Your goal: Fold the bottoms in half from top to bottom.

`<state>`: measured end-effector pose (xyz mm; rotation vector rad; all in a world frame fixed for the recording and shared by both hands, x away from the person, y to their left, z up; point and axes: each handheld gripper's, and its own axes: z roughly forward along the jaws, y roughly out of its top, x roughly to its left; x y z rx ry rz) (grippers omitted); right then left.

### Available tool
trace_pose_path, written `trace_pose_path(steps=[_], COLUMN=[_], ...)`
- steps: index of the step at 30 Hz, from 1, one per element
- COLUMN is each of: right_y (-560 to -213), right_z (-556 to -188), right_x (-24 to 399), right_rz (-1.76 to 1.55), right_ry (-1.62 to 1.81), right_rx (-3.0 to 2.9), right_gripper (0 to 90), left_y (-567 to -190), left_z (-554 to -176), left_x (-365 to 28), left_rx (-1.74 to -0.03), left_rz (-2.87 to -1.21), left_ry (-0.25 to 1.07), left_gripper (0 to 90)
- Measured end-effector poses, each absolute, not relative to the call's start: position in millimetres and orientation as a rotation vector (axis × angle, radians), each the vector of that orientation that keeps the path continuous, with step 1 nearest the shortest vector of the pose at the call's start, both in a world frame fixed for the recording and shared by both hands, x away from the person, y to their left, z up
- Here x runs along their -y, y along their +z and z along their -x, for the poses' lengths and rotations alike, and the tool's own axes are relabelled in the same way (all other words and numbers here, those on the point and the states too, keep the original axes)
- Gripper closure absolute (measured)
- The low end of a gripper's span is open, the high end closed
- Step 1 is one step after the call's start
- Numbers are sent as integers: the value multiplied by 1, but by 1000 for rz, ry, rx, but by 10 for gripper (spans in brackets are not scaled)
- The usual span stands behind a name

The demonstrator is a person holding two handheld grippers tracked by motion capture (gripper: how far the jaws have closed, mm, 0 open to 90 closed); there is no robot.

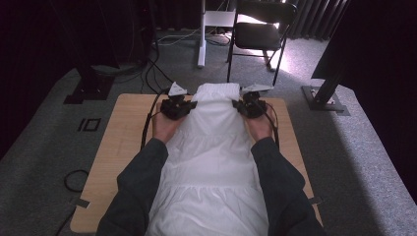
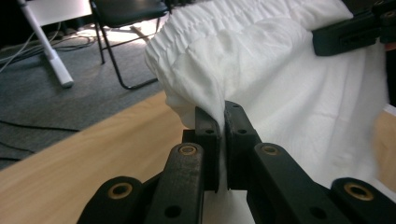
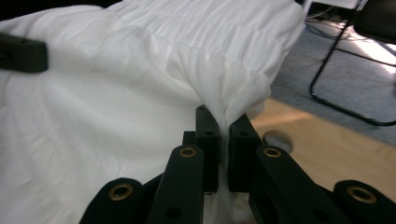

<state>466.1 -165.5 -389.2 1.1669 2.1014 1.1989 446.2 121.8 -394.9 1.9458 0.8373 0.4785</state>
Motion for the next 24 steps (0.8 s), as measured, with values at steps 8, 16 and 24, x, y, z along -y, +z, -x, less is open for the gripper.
trace_pose_path(steps=[8, 16, 24], right_y=[-430, -490, -544], right_z=[-386, -333, -323], right_x=[168, 166, 146], right_rz=[-1083, -1090, -1096], right_ry=[1244, 1183, 977], right_rx=[-2234, -2379, -2534], right_gripper=[852, 848, 845], left_y=[-429, -497, -545], left_z=[-372, -309, -314], left_x=[-135, -137, -129], left_rx=[-761, -809, -896], left_rz=[-1987, -2089, -2220], left_ry=[419, 294, 235], left_gripper=[866, 860, 855])
